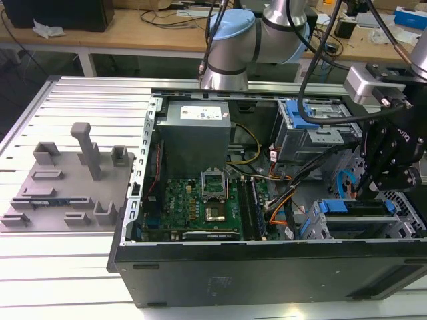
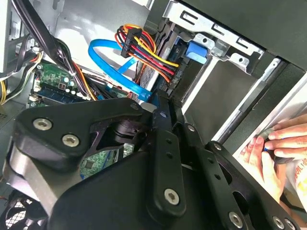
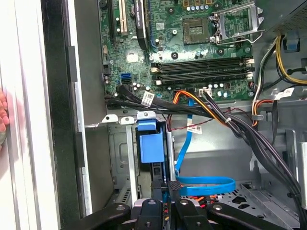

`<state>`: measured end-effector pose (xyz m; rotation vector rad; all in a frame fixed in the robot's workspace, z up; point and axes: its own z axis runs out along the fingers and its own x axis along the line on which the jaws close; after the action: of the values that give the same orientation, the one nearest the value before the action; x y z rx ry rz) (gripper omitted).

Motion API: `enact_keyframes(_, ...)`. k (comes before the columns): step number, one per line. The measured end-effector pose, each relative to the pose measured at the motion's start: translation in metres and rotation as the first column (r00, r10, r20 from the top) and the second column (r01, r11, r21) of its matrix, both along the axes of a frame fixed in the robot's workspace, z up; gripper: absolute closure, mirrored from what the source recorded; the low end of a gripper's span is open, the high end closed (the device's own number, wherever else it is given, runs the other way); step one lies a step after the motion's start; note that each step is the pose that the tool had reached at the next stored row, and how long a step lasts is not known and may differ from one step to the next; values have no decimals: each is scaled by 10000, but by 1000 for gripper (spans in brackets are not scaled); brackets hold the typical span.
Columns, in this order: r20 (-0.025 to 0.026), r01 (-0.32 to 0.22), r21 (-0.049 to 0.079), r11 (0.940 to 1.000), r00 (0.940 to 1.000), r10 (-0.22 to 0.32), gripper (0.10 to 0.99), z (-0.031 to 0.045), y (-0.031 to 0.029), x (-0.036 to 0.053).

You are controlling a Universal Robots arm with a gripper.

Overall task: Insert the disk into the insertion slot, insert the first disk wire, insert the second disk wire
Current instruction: 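Insert the second disk wire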

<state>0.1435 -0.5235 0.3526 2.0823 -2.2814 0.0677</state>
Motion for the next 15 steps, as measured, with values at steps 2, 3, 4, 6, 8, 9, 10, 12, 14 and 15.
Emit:
enact_keyframes(2, 0, 0, 0, 10000, 10000, 0, 922, -9, 0, 0)
enact_keyframes(3, 0, 1, 0, 10000, 10000, -1, 922, -12, 0, 0)
enact_keyframes(4, 0, 3, 1, 10000, 10000, -3, 922, -13, 0, 0)
enact_keyframes(6, -1, 0, 1, 10000, 10000, 0, 922, -16, 0, 6)
enact_keyframes(8, -7, 0, 2, 10000, 10000, 0, 922, -18, 0, 12)
enact_keyframes(9, -8, 1, 0, 10000, 10000, -1, 922, -19, 0, 12)
enact_keyframes(10, -9, 2, 0, 10000, 10000, -2, 922, -20, 0, 12)
enact_keyframes(12, -9, 0, 1, 10000, 10000, 0, 922, -21, 0, 13)
enact_keyframes(14, -9, 1, 2, 10000, 10000, -1, 922, -22, 0, 13)
enact_keyframes(15, -8, 1, 3, 10000, 10000, -1, 922, -22, 0, 14)
